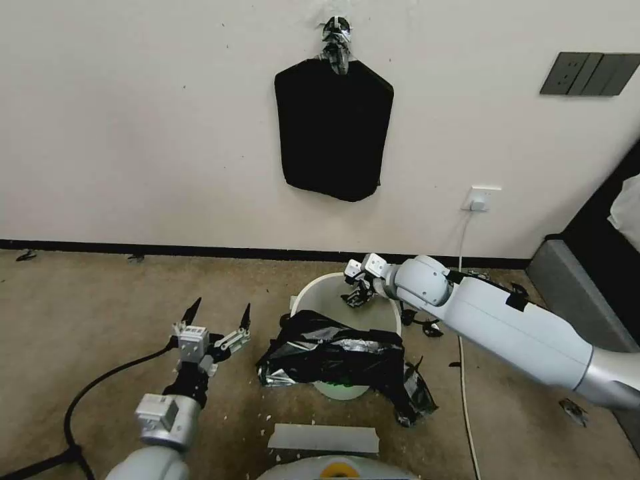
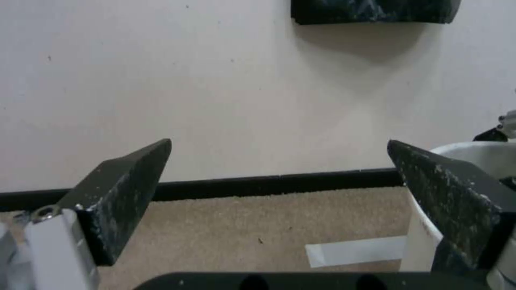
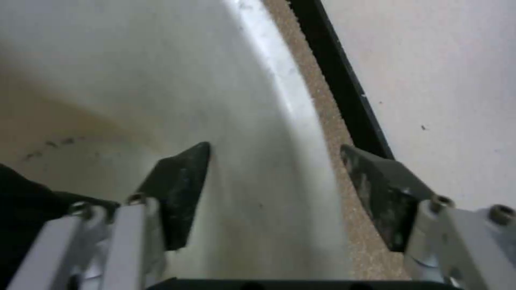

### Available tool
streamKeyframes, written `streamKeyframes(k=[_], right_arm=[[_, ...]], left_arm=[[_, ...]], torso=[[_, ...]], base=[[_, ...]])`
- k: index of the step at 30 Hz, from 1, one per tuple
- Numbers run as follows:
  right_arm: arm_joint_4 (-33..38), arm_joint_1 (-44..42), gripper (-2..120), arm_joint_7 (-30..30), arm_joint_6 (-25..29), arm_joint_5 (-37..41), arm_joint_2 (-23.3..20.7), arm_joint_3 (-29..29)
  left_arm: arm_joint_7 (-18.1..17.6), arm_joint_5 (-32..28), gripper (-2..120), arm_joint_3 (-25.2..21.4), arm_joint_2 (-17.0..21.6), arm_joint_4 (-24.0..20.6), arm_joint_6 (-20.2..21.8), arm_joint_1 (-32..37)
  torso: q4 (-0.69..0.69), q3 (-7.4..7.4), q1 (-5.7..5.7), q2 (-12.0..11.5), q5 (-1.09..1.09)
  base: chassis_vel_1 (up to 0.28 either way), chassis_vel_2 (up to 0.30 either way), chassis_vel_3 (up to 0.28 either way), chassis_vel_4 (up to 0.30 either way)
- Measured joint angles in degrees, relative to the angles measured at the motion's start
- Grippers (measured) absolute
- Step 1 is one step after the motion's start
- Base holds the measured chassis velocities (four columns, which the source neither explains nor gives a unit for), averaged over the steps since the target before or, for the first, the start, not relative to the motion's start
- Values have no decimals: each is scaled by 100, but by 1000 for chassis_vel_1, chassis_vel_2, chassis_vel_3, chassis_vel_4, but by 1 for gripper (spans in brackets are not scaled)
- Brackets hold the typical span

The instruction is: Place a trash bag onto the trash bin.

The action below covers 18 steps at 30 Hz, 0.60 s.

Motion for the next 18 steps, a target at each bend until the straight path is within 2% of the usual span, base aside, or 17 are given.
streamKeyframes(k=[4,6,8,10,14,18], right_arm=[[0,78,59,-13,-8,57,-20,-79],[0,178,45,-21,-11,141,-69,-212],[0,190,42,-24,-12,166,-77,-238],[2,204,31,-41,-16,229,-83,-275],[4,190,25,-47,-27,289,-76,-280],[8,149,25,29,-31,405,-88,-247]], left_arm=[[2,12,100,18,-7,22,0,-7],[3,21,100,40,-24,53,0,-11],[4,22,100,43,-29,60,0,-10],[5,23,100,46,-32,78,2,-6],[6,-8,100,46,-34,93,14,-4],[6,-19,100,49,-38,106,24,-2]], torso=[[0,0,0,0,1],[0,0,0,0,0],[0,0,0,0,0],[0,-1,0,1,-1],[-2,-1,0,1,-1],[-1,-1,0,1,-1]], base=[[0,0,0,0],[0,0,0,0],[0,0,0,0],[0,0,0,0],[0,0,0,0],[0,0,0,0]])
